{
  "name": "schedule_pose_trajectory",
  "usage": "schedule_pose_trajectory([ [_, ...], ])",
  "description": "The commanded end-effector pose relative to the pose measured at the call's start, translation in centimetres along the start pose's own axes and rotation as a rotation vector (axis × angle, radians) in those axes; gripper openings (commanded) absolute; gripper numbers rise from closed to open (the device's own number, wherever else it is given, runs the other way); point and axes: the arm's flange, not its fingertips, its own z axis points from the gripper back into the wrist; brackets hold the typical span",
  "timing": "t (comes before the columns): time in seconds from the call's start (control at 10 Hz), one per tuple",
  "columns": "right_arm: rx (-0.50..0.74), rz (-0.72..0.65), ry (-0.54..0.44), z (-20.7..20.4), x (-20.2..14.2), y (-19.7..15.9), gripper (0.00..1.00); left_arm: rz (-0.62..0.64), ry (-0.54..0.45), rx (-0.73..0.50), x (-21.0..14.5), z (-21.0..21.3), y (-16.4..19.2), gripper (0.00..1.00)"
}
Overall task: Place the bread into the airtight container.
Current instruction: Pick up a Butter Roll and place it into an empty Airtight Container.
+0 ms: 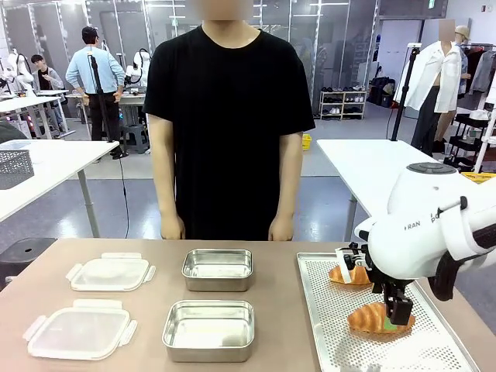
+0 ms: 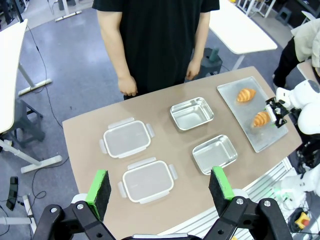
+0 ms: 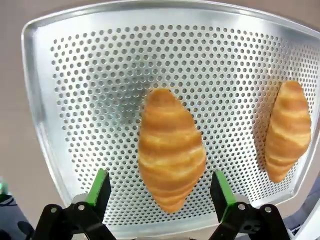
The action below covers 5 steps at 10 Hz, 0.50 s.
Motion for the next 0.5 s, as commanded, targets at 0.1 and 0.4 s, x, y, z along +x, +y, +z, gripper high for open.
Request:
schedule_pose_trajectory([
  [0.1, -0.029, 0.044, 0.015, -1.9, -0.7, -0.2, 1.00, -0.003, -0.002, -0.009, 0.1, 0.0, -0.1, 1.00],
  [0.4, 0.002, 0.038, 0.012, -3.1, -0.9, -1.0, 1.00, -0.003, -0.002, -0.009, 0.1, 0.0, -0.1, 1.00],
])
